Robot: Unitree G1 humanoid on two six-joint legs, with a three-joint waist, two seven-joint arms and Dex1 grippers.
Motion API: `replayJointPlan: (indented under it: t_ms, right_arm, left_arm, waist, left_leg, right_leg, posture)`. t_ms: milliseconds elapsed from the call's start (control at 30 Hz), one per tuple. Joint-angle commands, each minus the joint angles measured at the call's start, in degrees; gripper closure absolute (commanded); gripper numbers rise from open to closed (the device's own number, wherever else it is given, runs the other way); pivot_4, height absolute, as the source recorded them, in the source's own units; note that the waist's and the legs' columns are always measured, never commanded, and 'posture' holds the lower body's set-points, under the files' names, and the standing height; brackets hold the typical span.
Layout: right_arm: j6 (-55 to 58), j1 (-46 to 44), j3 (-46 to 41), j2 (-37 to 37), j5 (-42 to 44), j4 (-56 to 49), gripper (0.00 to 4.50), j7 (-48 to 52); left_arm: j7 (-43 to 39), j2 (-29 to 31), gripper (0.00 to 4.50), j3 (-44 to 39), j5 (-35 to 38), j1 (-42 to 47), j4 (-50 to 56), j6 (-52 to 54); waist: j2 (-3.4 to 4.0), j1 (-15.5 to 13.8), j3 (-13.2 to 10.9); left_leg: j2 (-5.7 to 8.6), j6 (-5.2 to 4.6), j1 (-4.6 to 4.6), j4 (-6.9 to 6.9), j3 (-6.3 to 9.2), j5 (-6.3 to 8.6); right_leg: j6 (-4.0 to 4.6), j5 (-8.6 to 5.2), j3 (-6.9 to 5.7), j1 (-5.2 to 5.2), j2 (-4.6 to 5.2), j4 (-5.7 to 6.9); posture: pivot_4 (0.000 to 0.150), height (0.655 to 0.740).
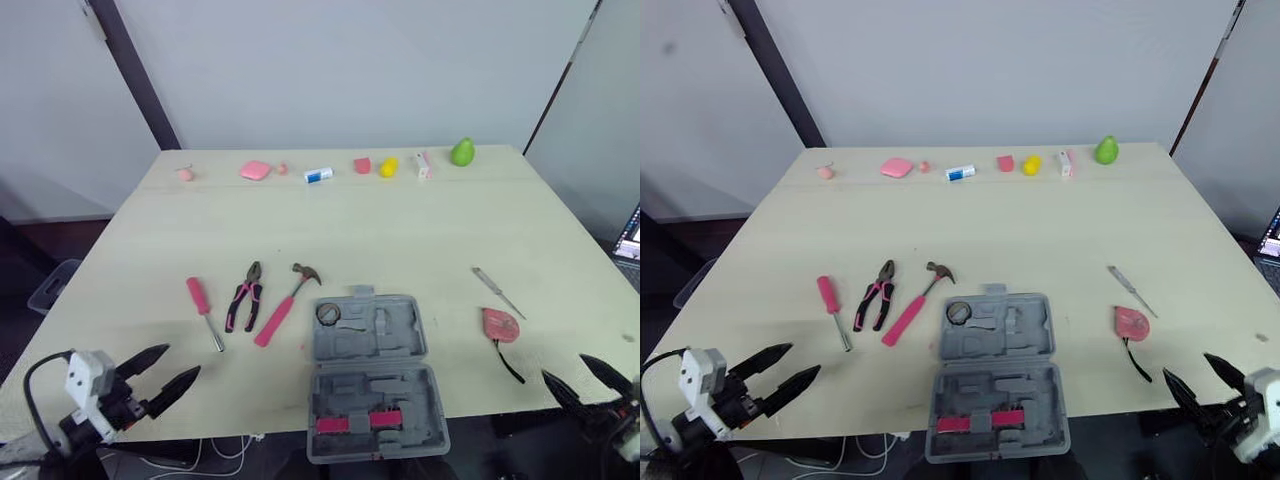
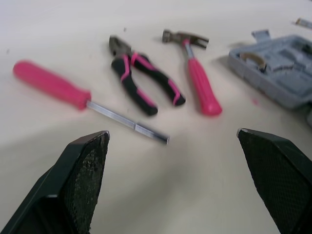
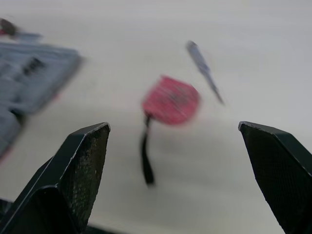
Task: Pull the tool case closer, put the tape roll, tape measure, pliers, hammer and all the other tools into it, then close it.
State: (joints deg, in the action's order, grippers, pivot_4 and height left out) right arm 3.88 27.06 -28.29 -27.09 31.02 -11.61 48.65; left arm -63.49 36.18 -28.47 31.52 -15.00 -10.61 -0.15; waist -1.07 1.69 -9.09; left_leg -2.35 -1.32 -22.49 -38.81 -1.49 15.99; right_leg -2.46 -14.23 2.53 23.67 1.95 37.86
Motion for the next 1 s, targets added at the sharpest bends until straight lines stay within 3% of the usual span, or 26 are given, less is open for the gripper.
replayJointPlan:
  t_ms: [33, 267, 433, 733, 1000]
  right_arm:
    - [3.2, -3.3, 3.1, -2.4, 2.0, -6.5, 0.04, 0.3]
    - [7.6, -10.6, 9.0, -5.7, 2.7, -11.3, 0.04, 0.9]
    - [8.9, -13.3, 10.3, -6.8, 2.0, -11.4, 0.04, 0.7]
    - [9.2, -14.7, 12.8, -8.4, -4.5, -6.3, 0.04, -1.4]
    - [9.8, -12.2, 13.2, -5.4, -10.6, -2.5, 0.04, -9.7]
  left_arm:
    - [3.9, -0.1, 0.00, 0.8, 0.4, 2.1, 5.5, 2.7]
    - [11.7, -1.3, 0.00, 4.0, -1.1, 4.4, 13.1, 7.7]
    - [12.2, -1.6, 0.00, 6.5, -0.5, 5.0, 18.3, 8.8]
    - [-0.2, 5.3, 0.00, 14.2, 0.2, 10.4, 24.9, 8.5]
    - [-12.5, 10.5, 0.00, 19.2, 5.0, 17.9, 26.1, 11.8]
  waist:
    - [-0.03, -0.1, 0.0]
    - [-0.03, -0.6, 0.0]
    - [-0.09, -1.1, 0.0]
    - [-0.09, -1.1, 0.0]
    - [-0.08, -1.1, 0.0]
  left_leg:
    - [0.00, 0.00, -0.01, 0.00, 0.01, 0.00]
    - [0.05, 0.00, -0.06, 0.00, 0.04, 0.00]
    - [0.08, 0.00, -0.05, -0.01, 0.06, 0.00]
    - [0.20, 0.00, -0.06, -0.03, 0.07, -0.01]
    - [0.19, 0.00, -0.09, -0.04, 0.07, -0.01]
  right_leg:
    - [0.01, 0.01, -0.01, 0.00, -0.02, 0.00]
    - [-0.12, 0.08, -0.03, 0.00, -0.07, -0.02]
    - [-0.10, 0.08, -0.04, -0.02, -0.08, -0.01]
    - [-0.05, 0.05, -0.03, -0.03, -0.17, 0.00]
    - [-0.08, 0.07, -0.04, -0.03, -0.33, 0.00]
  posture:
    - [0.150, 0.7400]
    - [0.150, 0.7400]
    - [0.150, 0.7400]
    - [0.150, 0.7400]
    - [0.150, 0.7400]
